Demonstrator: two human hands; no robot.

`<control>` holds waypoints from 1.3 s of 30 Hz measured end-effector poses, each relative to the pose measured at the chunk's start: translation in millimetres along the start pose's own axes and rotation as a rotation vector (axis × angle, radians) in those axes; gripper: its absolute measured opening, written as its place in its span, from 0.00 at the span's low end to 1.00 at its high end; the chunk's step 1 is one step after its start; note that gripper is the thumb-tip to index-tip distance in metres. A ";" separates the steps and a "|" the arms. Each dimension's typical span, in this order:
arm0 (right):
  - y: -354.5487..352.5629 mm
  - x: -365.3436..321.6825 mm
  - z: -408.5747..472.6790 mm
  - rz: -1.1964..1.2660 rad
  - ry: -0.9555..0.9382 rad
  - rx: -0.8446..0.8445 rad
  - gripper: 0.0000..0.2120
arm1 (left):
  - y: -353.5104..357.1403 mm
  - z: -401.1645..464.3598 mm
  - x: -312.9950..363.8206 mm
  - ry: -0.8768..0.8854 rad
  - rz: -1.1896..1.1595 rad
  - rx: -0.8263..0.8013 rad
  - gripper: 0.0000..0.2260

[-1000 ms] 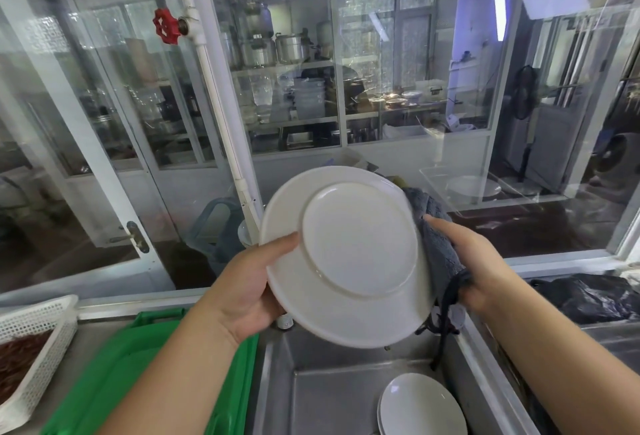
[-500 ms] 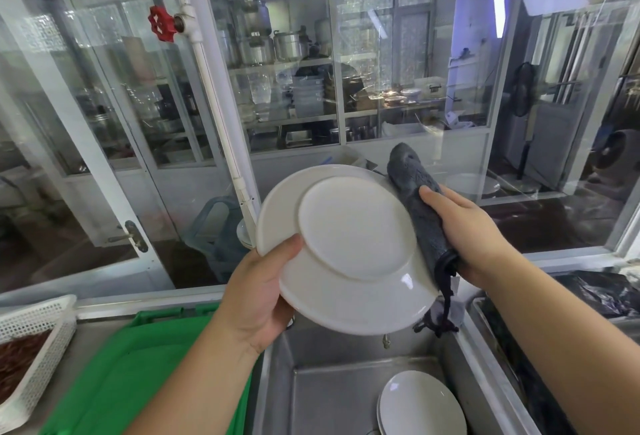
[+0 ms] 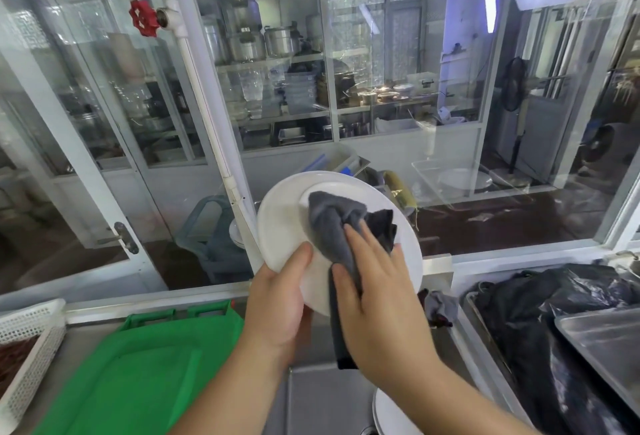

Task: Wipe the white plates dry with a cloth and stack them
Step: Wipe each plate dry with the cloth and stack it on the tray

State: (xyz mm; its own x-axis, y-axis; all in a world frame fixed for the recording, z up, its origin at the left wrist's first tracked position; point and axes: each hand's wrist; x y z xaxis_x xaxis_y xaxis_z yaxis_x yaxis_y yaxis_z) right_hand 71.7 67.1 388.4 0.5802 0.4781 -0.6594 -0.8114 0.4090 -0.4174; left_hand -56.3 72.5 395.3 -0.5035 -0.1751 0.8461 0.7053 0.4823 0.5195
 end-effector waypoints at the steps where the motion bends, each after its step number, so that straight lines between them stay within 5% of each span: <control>1: 2.3 -5.9 -2.1 -0.024 -0.038 -0.009 0.27 | 1.0 -2.4 -1.7 0.005 -0.011 -0.012 0.16; 7: -2.1 -14.0 1.2 -0.069 -0.221 -0.012 0.27 | -0.3 -4.2 8.7 0.023 -0.112 -0.077 0.16; 15: -21.2 6.2 42.4 0.093 0.064 0.110 0.23 | -7.7 5.2 28.0 0.068 -0.162 0.017 0.16; 20: -33.0 24.5 82.0 0.074 0.204 0.034 0.19 | -13.4 1.1 29.5 0.072 -0.140 -0.016 0.12; 31: -22.6 -10.4 39.5 0.106 -0.255 -0.110 0.23 | -5.0 -6.4 25.9 0.142 -0.027 -0.129 0.12; 39: -20.4 -29.7 99.3 0.016 -0.261 -0.119 0.23 | -1.2 -13.1 30.3 0.129 -0.003 -0.107 0.10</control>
State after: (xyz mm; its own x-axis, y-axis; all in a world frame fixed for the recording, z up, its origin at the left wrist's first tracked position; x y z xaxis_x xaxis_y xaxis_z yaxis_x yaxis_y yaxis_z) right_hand 77.9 121.8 478.6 0.5529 0.6740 -0.4899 -0.8144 0.3129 -0.4887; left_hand -65.9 55.3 421.8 -0.4420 -0.2885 0.8493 0.7568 0.3883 0.5258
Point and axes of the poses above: each hand's wrist, its own z-axis towards the middle knuckle, its own y-axis out of the palm, x = y × z, and after that the axes turned 15 degrees about x, right-handed
